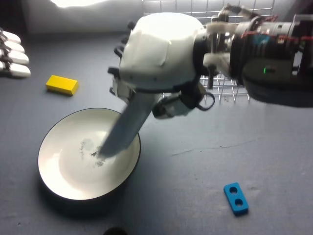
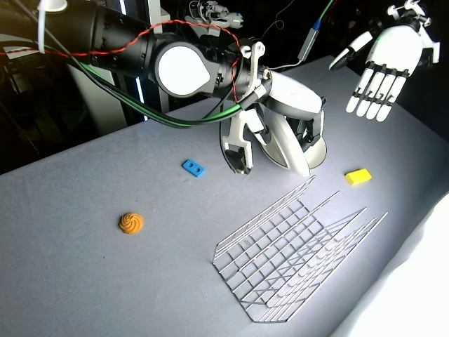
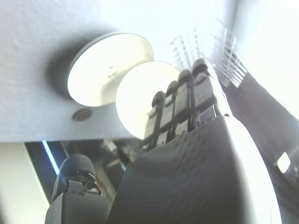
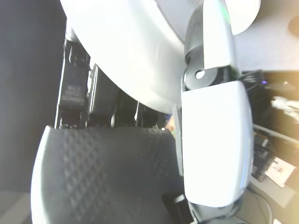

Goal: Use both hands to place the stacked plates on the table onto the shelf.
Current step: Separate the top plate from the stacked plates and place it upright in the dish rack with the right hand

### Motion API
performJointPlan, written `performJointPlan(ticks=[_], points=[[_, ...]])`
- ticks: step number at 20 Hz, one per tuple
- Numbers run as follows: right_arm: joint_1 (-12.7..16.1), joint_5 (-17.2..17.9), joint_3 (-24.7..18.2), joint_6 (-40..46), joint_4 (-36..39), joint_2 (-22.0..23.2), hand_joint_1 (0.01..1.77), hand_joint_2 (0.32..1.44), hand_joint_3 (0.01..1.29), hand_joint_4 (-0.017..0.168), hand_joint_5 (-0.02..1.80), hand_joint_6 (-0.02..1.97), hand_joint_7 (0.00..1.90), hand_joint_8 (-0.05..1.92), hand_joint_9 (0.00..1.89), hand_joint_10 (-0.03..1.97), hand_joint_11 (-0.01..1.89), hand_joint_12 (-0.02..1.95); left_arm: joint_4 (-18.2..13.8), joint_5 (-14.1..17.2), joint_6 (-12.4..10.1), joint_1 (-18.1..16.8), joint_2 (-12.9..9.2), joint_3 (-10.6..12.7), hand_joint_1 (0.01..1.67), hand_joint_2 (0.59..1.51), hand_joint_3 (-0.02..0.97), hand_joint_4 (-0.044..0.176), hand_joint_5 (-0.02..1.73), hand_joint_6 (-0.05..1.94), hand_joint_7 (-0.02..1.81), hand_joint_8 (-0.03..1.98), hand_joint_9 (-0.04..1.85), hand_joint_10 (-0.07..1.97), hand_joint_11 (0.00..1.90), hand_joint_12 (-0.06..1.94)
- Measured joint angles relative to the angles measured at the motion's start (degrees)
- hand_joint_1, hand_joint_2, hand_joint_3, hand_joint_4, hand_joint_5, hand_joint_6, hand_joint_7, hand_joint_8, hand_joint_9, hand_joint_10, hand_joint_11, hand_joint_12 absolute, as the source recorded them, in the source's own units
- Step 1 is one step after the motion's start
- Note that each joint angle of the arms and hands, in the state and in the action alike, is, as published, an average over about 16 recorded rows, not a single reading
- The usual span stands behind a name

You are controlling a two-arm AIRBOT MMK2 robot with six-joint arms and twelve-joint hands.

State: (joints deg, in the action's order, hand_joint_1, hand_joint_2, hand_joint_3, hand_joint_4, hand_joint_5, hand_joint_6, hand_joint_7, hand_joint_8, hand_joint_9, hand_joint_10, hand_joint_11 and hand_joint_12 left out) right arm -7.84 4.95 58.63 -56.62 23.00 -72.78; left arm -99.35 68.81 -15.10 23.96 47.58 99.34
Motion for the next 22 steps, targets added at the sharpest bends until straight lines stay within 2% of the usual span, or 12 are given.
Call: performJointPlan(ticks=[7,13,18,22], points=[[4.91,-1.85,-1.08,0.01,-6.32,2.09,1.19,0.97,0.02,0.029,0.99,0.91,1.1,0.8,1.32,-0.01,0.88,1.05,-2.28,-0.49,-1.86,-2.62,-1.37,1.14,0.01,1.072,0.023,-0.002,0.02,0.01,0.02,-0.01,0.02,0.01,0.02,-0.01],[8.37,-2.75,-1.13,-0.02,-15.24,3.6,1.19,0.97,0.02,0.026,1.01,0.89,1.13,0.76,1.32,-0.01,0.87,1.06,-3.09,-0.74,-2.17,-3.01,-1.49,1.67,0.01,1.072,0.023,-0.002,0.02,0.01,0.02,-0.01,0.02,0.01,0.02,-0.01],[10.12,-1.19,-0.95,-0.14,-24.14,4.87,1.19,0.97,0.02,0.024,1.02,0.85,1.14,0.72,1.32,-0.01,0.87,1.05,-3.39,-0.96,-2.17,-3.01,-1.48,1.53,0.01,1.072,0.023,-0.002,0.02,0.01,0.02,-0.01,0.02,0.01,0.02,-0.01],[10.43,1.02,-0.44,-0.26,-31.38,5.78,1.19,0.97,0.02,0.022,1.03,0.84,1.15,0.71,1.33,-0.01,0.87,1.05,-3.48,-1.09,-2.17,-3.01,-1.46,1.34,0.01,1.076,0.023,-0.002,0.02,0.01,0.02,-0.01,0.02,0.01,0.02,-0.01]])
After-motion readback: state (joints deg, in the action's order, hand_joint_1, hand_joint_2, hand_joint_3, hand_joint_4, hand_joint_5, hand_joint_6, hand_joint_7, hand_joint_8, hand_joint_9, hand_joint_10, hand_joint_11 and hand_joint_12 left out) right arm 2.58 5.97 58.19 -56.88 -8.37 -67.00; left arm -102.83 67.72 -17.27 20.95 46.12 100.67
